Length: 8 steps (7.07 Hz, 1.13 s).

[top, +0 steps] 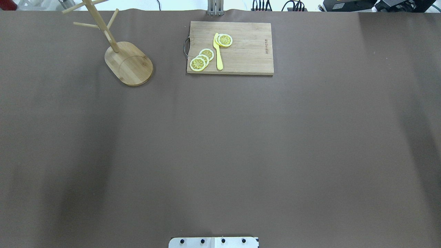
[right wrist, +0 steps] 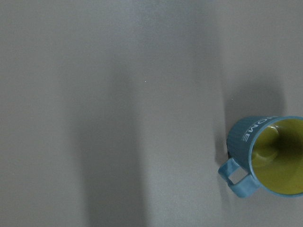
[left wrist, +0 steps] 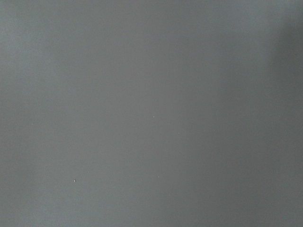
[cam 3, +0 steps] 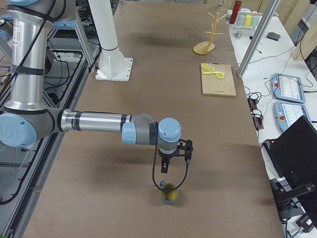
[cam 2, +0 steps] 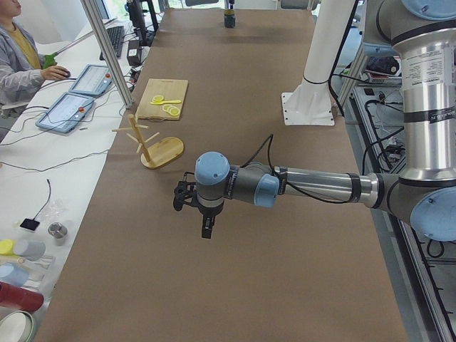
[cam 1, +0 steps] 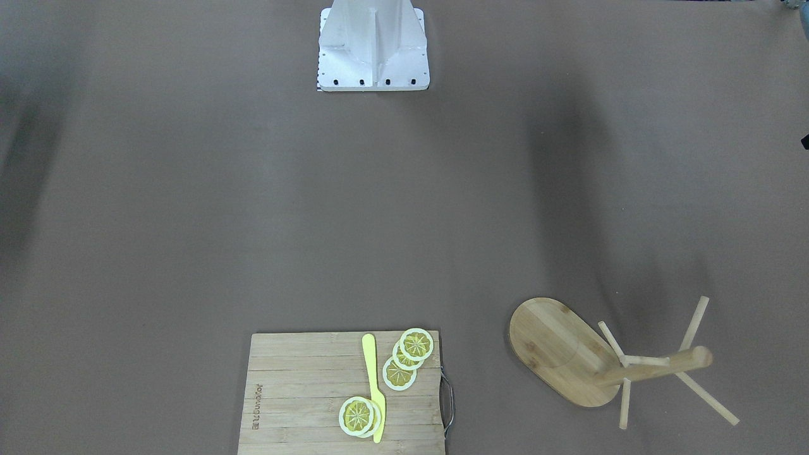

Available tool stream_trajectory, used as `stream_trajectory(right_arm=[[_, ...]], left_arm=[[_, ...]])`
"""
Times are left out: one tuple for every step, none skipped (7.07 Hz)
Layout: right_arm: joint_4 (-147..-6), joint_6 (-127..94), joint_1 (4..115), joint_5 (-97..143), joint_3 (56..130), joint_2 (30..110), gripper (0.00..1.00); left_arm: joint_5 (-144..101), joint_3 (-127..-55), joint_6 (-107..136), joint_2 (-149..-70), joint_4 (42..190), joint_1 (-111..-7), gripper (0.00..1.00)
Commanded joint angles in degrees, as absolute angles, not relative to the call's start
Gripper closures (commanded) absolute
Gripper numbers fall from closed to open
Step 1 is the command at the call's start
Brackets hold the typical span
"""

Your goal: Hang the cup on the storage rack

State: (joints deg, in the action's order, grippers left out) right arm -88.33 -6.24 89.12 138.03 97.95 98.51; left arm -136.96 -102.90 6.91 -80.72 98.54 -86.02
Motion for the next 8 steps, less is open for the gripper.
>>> stream_trajectory(right_arm=[[-88.24, -6.24, 89.12, 139.56, 98.0, 98.53, 0.0], [-88.24, -6.24, 89.12, 139.57, 98.0, 98.53, 0.0], [-87.89, -6.24, 89.12, 139.74, 98.0, 99.22, 0.0], [-87.37, -5.89, 89.03, 140.53, 97.91, 99.58, 0.0], [-87.28, -5.71, 89.03, 140.54, 98.08, 99.75, 0.0], [-87.28, -5.8, 89.03, 140.54, 98.09, 99.41, 0.0], [-85.62, -5.71, 89.03, 140.54, 98.09, 99.49, 0.0], [-83.26, -5.8, 89.03, 140.62, 97.74, 100.19, 0.0]], left_arm=[[-137.9, -102.4, 6.94, -80.07, 98.61, -85.87, 0.02], [-137.99, -102.57, 6.94, -80.42, 98.61, -85.52, 0.02], [-137.9, -101.79, 6.51, -79.72, 98.7, -85.52, 0.02], [-137.99, -102.04, 6.42, -78.85, 98.96, -85.6, 0.02], [-137.99, -101.87, 6.42, -78.75, 99.31, -85.61, 0.02], [-137.99, -101.6, 6.42, -78.75, 100.27, -85.61, 0.02], [-137.99, -102.04, 6.5, -78.75, 100.28, -85.61, 0.02], [-137.9, -102.04, 6.5, -78.84, 100.28, -85.69, 0.02]])
